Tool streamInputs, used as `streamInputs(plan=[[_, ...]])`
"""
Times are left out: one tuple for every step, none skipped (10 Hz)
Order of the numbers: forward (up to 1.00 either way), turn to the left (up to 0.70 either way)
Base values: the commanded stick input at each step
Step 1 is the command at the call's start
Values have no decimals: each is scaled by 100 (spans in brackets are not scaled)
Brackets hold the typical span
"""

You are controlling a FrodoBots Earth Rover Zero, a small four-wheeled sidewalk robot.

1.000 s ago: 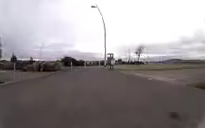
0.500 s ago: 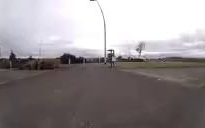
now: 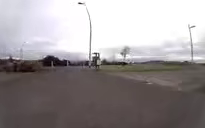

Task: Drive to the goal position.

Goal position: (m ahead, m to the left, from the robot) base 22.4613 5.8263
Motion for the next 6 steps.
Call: streamInputs(plan=[[100,0],[100,0],[100,0],[100,5],[100,23],[100,40]])
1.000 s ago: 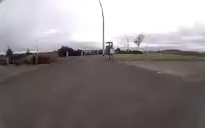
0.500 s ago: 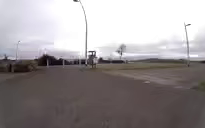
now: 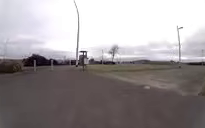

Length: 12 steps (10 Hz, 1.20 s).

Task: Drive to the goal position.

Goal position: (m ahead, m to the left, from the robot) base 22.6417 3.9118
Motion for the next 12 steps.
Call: streamInputs(plan=[[100,40],[100,40],[100,40],[100,40],[100,40],[100,40],[100,40],[100,40],[100,40],[100,40],[100,40],[100,27]])
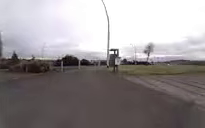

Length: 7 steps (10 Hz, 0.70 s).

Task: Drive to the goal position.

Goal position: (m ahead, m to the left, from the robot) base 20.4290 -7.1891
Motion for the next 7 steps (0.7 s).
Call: streamInputs(plan=[[100,8],[100,0],[100,0],[100,0],[100,0],[100,0],[100,0]])
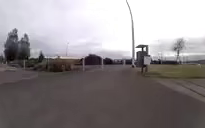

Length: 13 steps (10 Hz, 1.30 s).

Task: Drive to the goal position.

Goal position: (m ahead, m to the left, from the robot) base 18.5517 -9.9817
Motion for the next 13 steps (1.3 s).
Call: streamInputs(plan=[[100,0],[100,0],[100,0],[100,-9],[100,-27],[100,-40],[100,-40],[100,-38],[100,-19],[100,0],[100,0],[100,0],[100,0]])
